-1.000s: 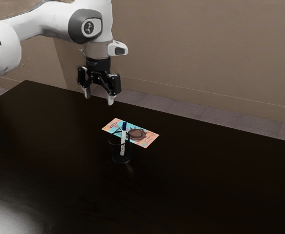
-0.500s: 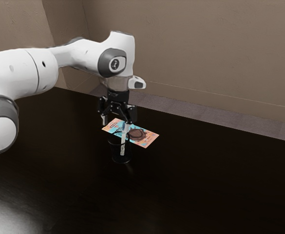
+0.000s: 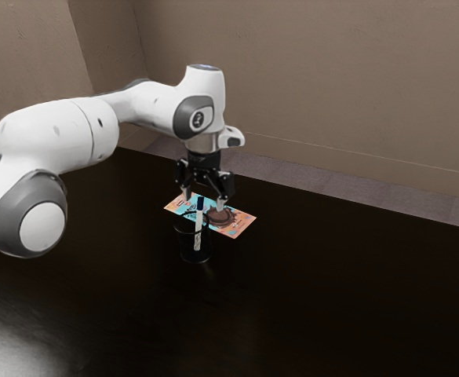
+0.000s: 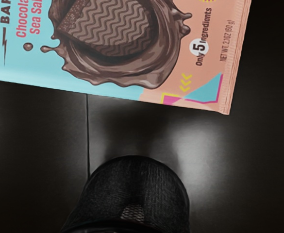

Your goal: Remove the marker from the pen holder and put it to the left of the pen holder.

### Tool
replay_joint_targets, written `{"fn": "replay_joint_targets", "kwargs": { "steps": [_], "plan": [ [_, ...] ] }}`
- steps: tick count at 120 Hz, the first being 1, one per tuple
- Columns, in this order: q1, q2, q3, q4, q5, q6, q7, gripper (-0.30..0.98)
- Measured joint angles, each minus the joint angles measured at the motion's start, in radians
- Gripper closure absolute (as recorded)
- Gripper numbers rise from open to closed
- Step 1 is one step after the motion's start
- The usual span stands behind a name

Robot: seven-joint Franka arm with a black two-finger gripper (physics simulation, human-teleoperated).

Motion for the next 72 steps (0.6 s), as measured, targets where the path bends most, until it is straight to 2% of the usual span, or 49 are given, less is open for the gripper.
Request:
{"fn": "replay_joint_targets", "kwargs": {
  "steps": [27,72],
  "plan": [
    [0.000,0.013,0.000,-0.001,-0.020,0.001,0.006,0.04],
    [0.000,0.004,0.012,0.010,-0.023,-0.038,0.013,0.45]
  ]
}}
